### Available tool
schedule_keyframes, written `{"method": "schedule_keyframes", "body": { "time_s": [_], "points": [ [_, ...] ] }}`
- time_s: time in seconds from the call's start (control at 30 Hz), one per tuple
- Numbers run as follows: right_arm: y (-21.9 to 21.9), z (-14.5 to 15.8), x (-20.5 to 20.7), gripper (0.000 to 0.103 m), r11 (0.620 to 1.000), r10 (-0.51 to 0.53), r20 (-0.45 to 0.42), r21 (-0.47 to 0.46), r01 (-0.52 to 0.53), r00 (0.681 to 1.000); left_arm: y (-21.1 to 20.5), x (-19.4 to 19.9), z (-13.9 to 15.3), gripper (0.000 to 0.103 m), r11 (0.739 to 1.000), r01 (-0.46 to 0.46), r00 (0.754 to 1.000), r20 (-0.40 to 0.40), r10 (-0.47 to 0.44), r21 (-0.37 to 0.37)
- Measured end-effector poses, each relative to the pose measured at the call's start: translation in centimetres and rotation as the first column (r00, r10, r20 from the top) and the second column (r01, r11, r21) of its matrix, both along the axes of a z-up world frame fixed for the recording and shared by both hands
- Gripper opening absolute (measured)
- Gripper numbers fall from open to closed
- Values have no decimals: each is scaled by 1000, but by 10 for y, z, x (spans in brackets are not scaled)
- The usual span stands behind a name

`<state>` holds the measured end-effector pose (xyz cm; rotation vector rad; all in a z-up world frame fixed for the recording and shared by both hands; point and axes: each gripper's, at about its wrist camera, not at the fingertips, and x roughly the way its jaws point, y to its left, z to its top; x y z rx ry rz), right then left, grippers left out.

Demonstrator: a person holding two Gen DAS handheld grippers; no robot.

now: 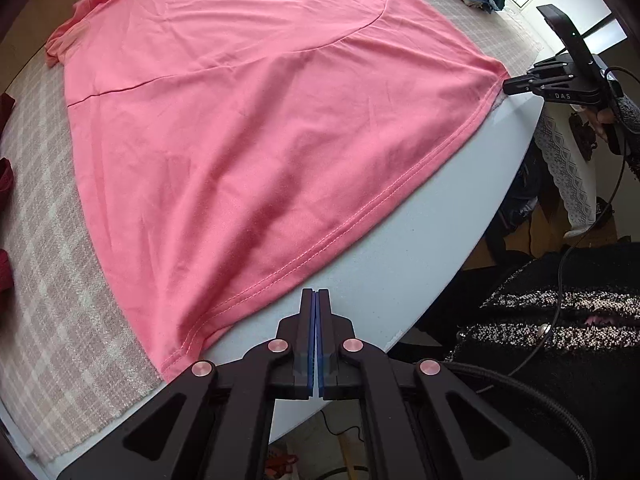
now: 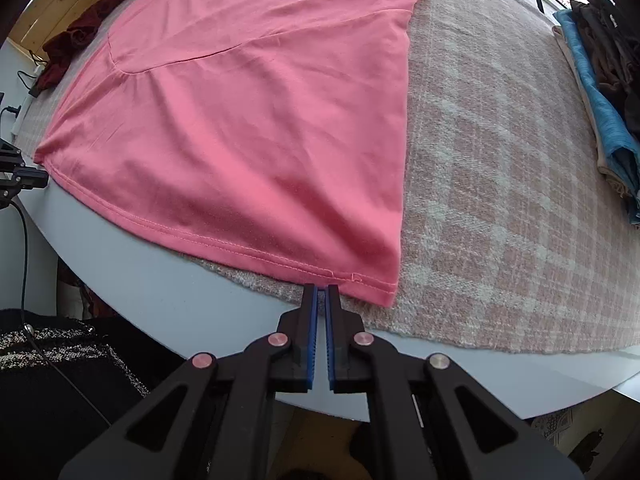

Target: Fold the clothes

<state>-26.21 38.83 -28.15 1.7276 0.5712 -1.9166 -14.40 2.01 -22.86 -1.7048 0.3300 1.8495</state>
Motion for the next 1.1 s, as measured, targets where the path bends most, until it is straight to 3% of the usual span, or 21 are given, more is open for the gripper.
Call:
{"method": "schedule_keyframes", "body": {
  "time_s": [0.1, 0.17, 0.23, 0.33, 0.4, 0.5, 0.63, 0.7, 0.8, 0.83, 0.9, 0.97, 1.1],
  "points": [
    [5, 13, -7, 4, 999, -26, -18, -25, 25, 1000, -16, -6, 13, 2, 998, -52, 999, -14, 53, 26],
    [5, 23, -12, 6, 997, -39, -30, -61, 37, 999, -17, -11, 13, 13, 997, -71, 997, -22, 71, 24],
    [-1, 30, -16, 16, 995, -35, -35, -93, 31, 999, 2, -10, 4, 15, 999, -46, 998, -42, 46, -3],
    [-13, 28, -15, 22, 996, 3, -43, -86, -7, 999, 42, -6, -20, 15, 998, 5, 999, -46, -8, -60],
    [-40, 36, 16, 22, 997, 26, -44, -67, -29, 999, 46, -7, -22, 14, 998, 21, 998, -60, -25, -63],
    [-47, 30, 15, 22, 998, 46, -37, -51, -48, 998, 46, -9, -24, 1, 998, 19, 998, -51, -22, -58],
    [-48, 26, 13, 21, 998, 54, -9, -36, -54, 999, 41, -2, -20, 1, 999, 23, 1000, -10, -24, -38],
    [-47, 30, 11, 12, 998, 60, 2, -13, -60, 998, 33, 4, -17, 1, 999, 12, 1000, 11, -11, -31],
    [-40, 38, 5, 10, 998, 55, 21, 32, -55, 998, 6, 10, -4, 11, 998, -60, 998, 8, 60, -37],
    [-37, 45, 3, 10, 999, 47, 14, 27, -47, 999, -5, 11, 0, 24, 995, -93, 996, 0, 93, -38],
    [-31, 60, -2, 11, 1000, -1, -9, -23, 1, 1000, -31, 9, 7, 41, 983, -178, 984, -24, 178, -32],
    [-27, 72, -9, 14, 996, -58, -37, -64, 55, 998, -50, 3, 5, 42, 964, -263, 965, -36, 261, -47],
    [-18, 70, -34, 28, 984, -175, -61, -27, 174, 983, -65, -12, -11, 42, 928, -370, 929, -3, 371, -39]
  ]
}}
